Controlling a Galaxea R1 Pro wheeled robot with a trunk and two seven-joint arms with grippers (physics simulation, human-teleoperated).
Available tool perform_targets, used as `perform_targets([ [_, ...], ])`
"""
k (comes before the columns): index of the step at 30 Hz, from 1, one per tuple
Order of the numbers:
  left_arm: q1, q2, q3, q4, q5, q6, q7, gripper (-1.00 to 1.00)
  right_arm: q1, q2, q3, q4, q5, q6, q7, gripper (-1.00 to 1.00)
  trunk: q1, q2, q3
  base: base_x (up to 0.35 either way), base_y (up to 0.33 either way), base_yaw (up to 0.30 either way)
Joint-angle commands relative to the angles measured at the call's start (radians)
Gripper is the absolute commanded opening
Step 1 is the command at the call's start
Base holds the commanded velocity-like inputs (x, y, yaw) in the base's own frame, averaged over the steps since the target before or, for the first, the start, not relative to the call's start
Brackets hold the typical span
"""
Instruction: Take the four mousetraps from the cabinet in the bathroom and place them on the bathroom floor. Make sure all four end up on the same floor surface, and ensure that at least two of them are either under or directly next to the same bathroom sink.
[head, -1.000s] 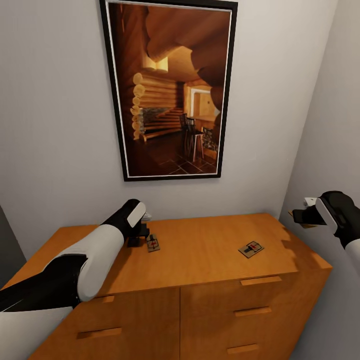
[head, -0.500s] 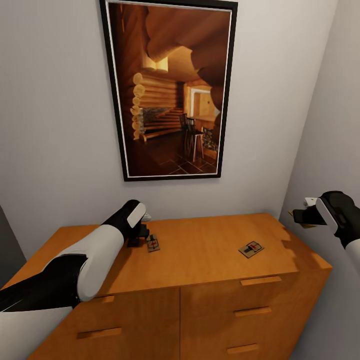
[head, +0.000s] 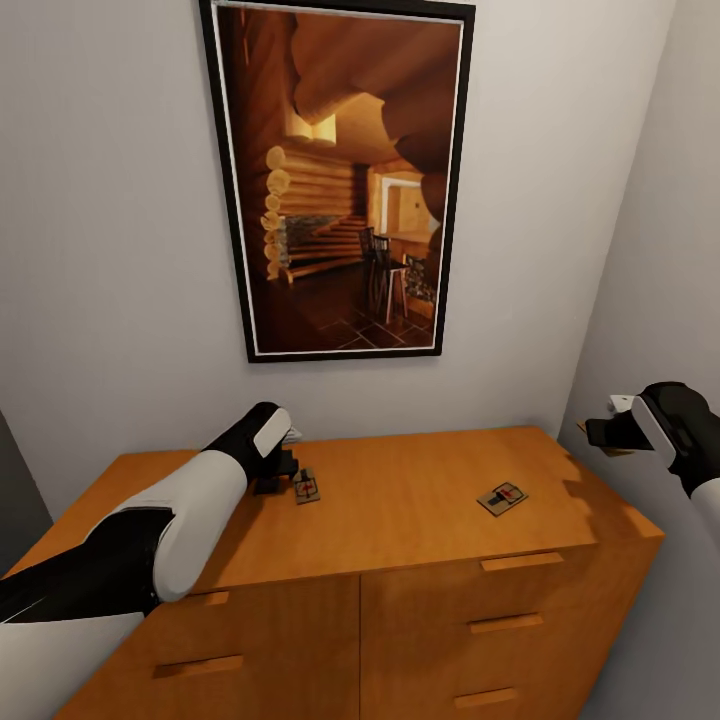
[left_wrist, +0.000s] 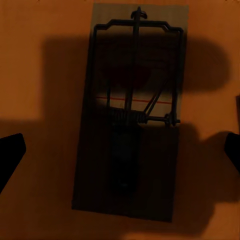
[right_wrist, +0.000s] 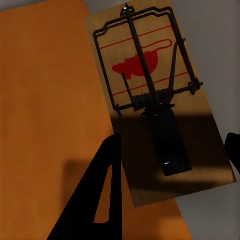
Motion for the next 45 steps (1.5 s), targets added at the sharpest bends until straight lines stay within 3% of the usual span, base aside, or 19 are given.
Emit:
perform_targets([
  [1, 0.000, 0.000, 0.005, 0.033, -0.008, 0.004, 0.008, 1.00, -0.001, -0.001, 0.005, -0.001, 0.002, 0.003, 0.005, -1.00, 0.000, 0.000, -0.002, 0.000, 0.000, 0.000],
  [45, 0.000, 0.000, 0.004, 0.053, -0.008, 0.003, 0.008, 1.00, -0.001, -0.001, 0.005, -0.001, 0.002, 0.003, 0.005, -1.00, 0.000, 0.000, -0.002, 0.000, 0.000, 0.000],
])
